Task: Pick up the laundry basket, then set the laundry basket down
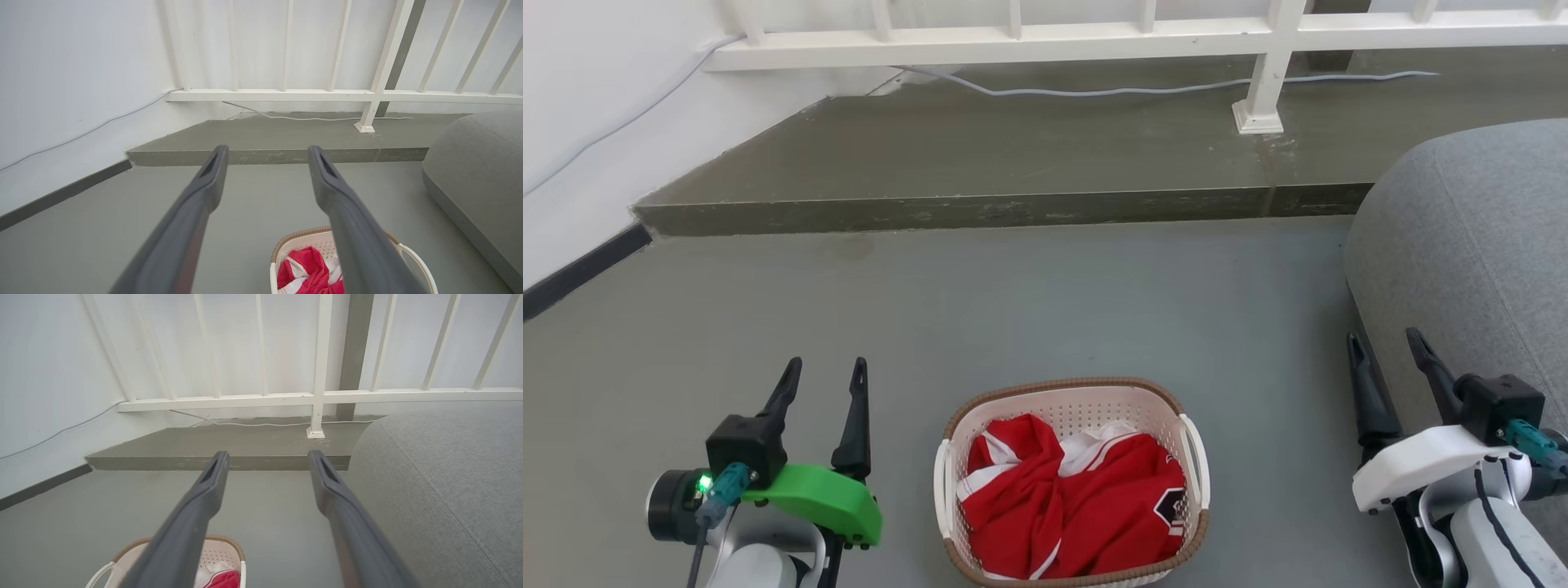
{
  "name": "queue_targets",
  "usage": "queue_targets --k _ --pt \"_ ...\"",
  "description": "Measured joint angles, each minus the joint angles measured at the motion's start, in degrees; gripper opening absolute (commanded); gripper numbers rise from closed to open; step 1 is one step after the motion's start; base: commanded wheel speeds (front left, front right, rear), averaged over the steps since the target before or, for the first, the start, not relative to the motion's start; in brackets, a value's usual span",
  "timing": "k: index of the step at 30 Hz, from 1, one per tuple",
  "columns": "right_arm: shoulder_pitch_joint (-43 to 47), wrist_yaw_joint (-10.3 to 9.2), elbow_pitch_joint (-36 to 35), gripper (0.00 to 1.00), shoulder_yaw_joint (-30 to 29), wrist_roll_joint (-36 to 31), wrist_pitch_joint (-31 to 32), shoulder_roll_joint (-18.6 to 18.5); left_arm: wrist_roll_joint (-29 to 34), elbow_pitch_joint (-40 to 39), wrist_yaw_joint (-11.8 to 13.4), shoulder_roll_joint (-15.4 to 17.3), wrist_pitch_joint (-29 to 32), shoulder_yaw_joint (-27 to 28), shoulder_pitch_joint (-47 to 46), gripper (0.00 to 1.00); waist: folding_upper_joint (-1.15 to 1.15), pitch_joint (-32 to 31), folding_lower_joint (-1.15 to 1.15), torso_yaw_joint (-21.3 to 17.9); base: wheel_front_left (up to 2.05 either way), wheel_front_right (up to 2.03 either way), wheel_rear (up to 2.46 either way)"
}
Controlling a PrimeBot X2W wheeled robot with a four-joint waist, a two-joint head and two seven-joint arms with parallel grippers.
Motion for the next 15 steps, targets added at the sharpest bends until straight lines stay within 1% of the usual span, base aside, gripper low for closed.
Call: queue_targets --k 4,12,15 --pt "-0.01 -0.05 0.48 1.0 0.24 -1.86 -0.6 -0.14 1.55 0.21 0.68 -0.15 -0.49 -0.2 -0.03 1.0 0.0 0.17 0.0 0.0 0.0 0.0 0.0" --pt "-0.09 0.13 0.91 1.0 0.11 -1.71 -0.6 0.46 1.4 1.16 0.75 -0.45 -0.49 0.09 -0.1 1.0 0.0 0.44 0.0 0.04 0.0 0.0 0.0" --pt "-0.13 0.56 1.02 1.0 -0.02 -1.66 -0.6 0.45 1.4 1.25 0.75 -0.45 -0.49 0.09 -0.15 1.0 0.0 0.57 0.0 0.07 0.0 0.0 0.0"
